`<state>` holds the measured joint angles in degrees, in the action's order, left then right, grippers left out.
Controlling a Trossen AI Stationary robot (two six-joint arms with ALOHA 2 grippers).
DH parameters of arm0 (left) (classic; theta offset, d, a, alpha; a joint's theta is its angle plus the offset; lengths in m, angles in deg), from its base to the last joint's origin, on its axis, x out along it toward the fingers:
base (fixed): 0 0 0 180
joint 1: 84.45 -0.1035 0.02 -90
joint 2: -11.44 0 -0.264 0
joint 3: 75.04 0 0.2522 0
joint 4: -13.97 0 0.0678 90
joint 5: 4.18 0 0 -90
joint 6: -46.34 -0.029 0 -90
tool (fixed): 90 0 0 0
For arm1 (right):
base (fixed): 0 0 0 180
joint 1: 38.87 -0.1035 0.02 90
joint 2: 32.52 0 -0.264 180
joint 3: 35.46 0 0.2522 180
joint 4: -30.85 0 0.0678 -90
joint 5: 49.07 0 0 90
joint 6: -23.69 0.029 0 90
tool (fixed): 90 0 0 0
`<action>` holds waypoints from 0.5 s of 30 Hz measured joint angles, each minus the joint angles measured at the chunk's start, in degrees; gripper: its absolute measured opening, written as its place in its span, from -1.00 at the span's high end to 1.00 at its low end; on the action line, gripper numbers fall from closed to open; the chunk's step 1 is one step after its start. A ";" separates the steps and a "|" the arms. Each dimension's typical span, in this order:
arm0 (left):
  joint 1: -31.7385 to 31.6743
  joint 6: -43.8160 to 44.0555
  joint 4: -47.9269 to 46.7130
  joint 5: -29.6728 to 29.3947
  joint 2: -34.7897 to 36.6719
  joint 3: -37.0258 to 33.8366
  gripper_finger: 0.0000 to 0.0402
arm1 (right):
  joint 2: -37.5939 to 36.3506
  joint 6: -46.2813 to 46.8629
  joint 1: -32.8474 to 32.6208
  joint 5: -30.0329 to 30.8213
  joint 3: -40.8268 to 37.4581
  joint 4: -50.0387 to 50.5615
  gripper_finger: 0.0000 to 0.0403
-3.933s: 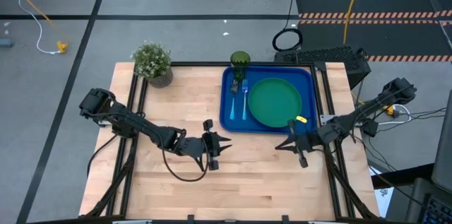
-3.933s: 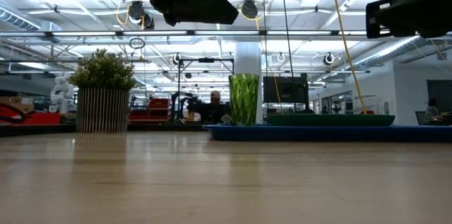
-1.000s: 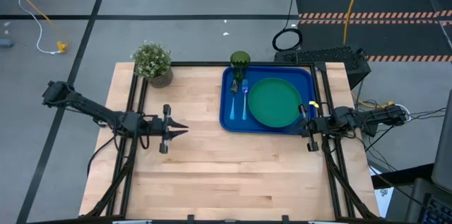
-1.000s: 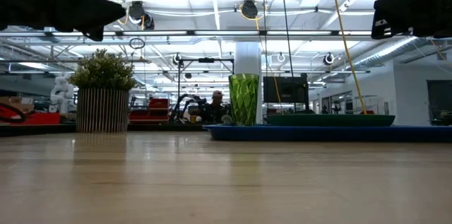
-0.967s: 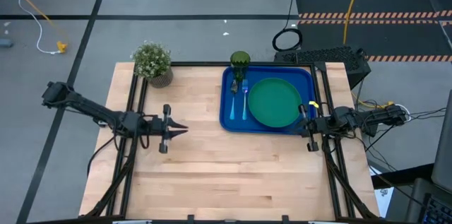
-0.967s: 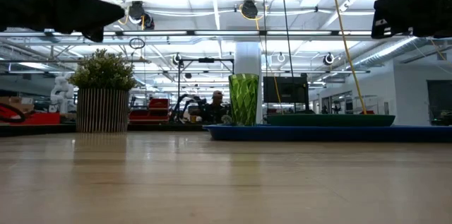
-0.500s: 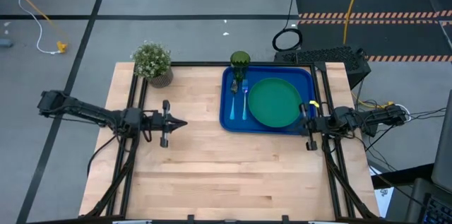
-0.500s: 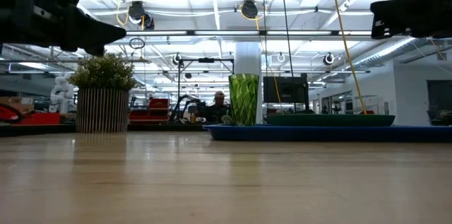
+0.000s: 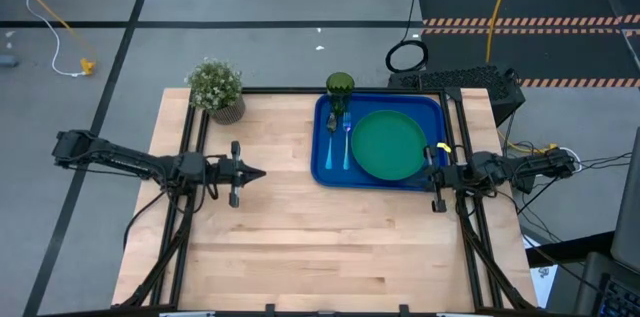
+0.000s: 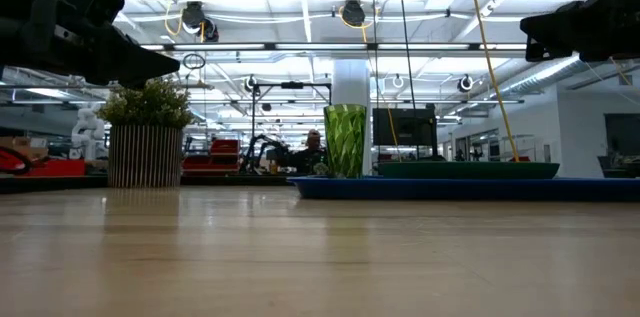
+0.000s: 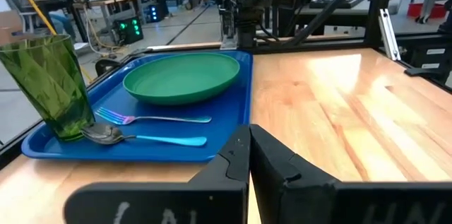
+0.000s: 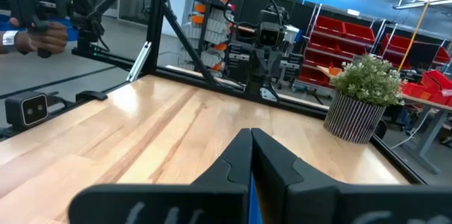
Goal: Pick and place plate/cup/fork/spoon on tray
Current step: Return to Home Position
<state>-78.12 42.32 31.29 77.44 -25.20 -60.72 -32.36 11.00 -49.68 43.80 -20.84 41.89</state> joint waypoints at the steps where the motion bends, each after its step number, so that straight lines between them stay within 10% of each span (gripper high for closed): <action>1: 0.00 -0.01 -0.06 -0.01 0.00 0.00 0.98 | 0.02 0.00 0.00 0.00 0.00 0.00 1.00; 15: 0.15 1.98 -0.06 -0.09 -0.02 0.02 0.95 | 0.02 -0.13 2.23 -2.73 -0.02 1.47 1.00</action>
<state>-77.97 44.30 31.23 77.36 -25.22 -60.70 -32.33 10.87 -47.45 41.07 -20.86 43.35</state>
